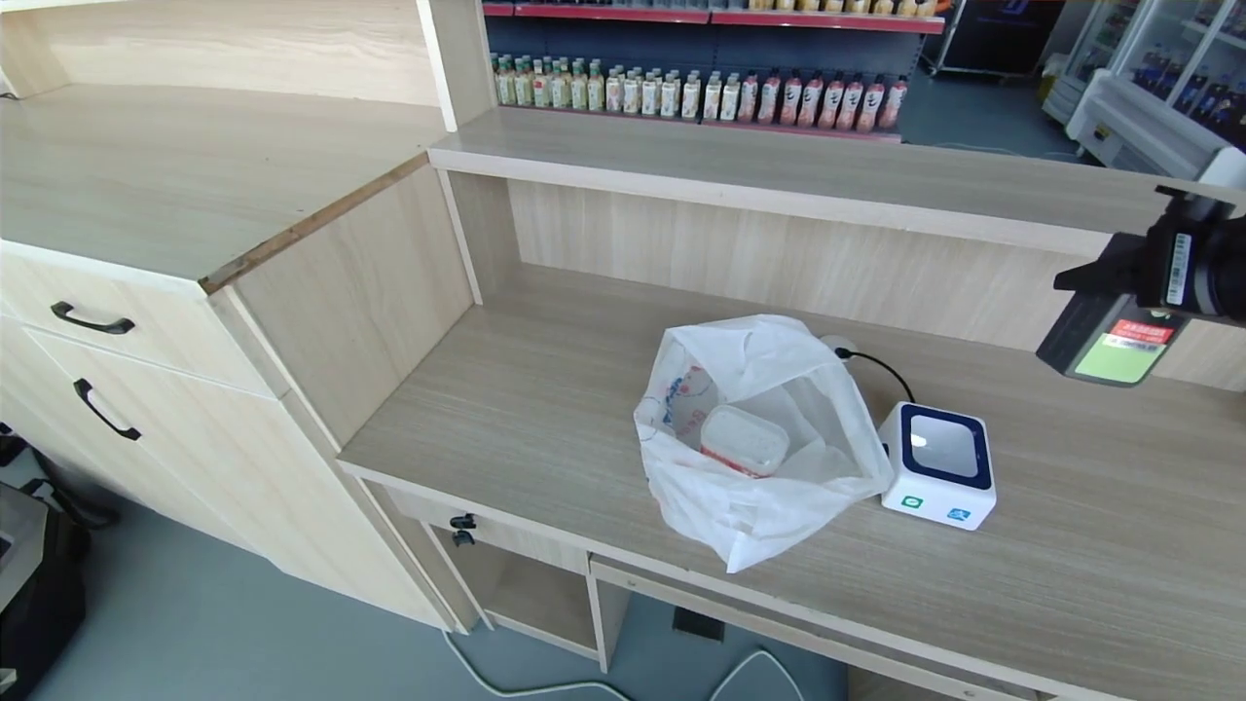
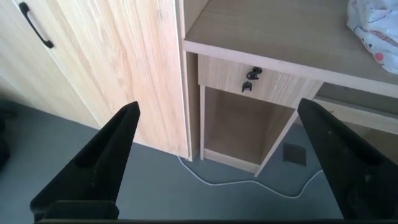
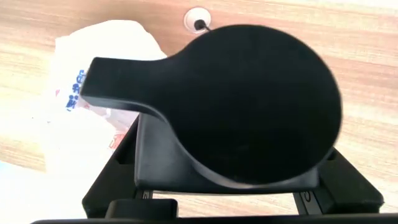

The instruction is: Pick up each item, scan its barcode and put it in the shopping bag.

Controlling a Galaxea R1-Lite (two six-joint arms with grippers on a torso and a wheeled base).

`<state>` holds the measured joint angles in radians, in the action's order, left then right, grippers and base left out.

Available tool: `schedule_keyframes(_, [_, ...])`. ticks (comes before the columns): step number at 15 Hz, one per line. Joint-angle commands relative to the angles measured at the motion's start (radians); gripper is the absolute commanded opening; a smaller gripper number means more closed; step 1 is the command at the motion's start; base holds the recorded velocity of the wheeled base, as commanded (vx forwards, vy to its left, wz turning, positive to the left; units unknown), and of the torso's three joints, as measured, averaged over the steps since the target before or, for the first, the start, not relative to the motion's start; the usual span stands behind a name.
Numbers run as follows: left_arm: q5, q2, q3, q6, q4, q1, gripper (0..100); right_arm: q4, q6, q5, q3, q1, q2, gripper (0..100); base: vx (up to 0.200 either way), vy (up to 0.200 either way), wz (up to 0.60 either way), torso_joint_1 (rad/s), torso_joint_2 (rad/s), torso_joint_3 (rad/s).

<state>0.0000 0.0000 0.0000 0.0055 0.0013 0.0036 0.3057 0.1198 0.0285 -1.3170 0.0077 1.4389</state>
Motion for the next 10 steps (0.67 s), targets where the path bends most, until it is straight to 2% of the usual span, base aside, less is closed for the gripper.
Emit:
schedule_keyframes(1, [-0.002, 0.0, 0.0, 0.001, 0.0, 0.001, 100, -0.005, 0.044, 0.013, 0.045, -0.021, 0.006, 0, 0.0, 0.0, 0.0, 0.0, 0.0, 0.0])
schedule_keyframes(6, [0.0, 0.0, 0.0, -0.001, 0.0, 0.001, 100, -0.077, 0.149, 0.019, 0.071, -0.055, 0.109, 0, 0.0, 0.0, 0.0, 0.0, 0.0, 0.0])
schedule_keyframes(10, [0.0, 0.0, 0.0, -0.001, 0.0, -0.001, 100, -0.082, 0.167, 0.016, 0.13, -0.057, 0.161, 0, 0.0, 0.0, 0.0, 0.0, 0.0, 0.0])
